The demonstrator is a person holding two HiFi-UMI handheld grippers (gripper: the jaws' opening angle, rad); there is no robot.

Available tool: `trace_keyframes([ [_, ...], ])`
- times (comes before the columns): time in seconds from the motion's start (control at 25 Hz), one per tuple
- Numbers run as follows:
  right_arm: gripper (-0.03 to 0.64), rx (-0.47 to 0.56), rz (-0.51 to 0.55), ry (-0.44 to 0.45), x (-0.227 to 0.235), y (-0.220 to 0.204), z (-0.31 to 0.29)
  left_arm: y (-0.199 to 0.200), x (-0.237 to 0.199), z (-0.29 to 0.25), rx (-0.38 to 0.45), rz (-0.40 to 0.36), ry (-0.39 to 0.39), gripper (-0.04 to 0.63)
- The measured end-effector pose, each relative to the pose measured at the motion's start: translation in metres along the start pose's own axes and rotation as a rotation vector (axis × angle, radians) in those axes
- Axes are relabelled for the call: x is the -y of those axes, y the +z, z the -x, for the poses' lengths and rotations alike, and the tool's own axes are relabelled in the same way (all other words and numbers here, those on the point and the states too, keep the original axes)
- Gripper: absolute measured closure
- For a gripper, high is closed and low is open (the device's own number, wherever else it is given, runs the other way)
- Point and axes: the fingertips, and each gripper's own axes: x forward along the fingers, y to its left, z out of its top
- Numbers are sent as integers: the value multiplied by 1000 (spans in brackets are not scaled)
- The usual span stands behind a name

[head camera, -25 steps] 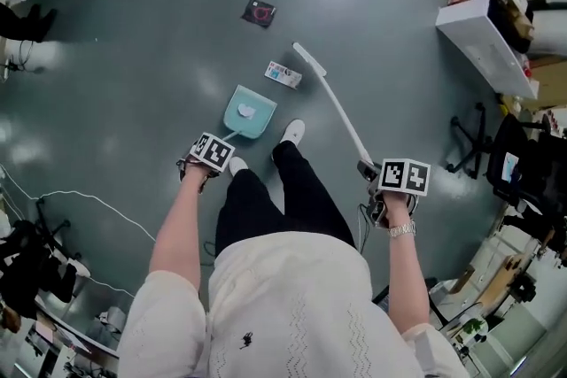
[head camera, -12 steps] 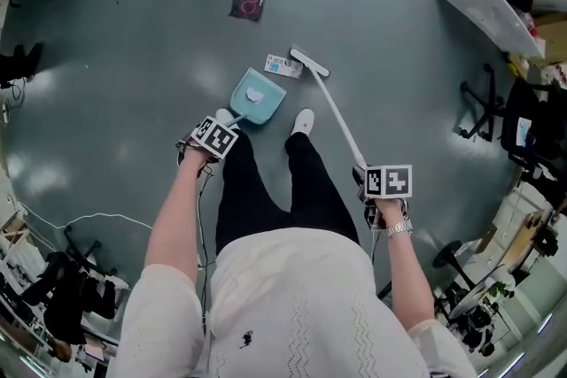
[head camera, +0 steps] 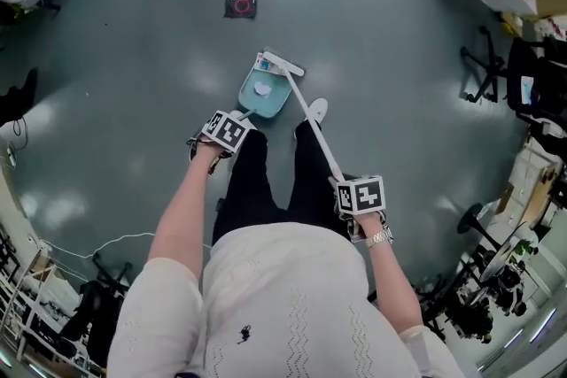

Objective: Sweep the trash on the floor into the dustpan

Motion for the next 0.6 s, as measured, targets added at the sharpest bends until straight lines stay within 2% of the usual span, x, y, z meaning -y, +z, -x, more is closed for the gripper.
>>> trace_keyframes([
  [0.36, 497, -85, 109, 66, -46, -15, 3, -12, -2, -6, 41, -6, -10, 502],
  [0.6, 497, -128, 136, 52, -41, -9, 25, -28, -26, 2, 123, 144, 68, 502],
])
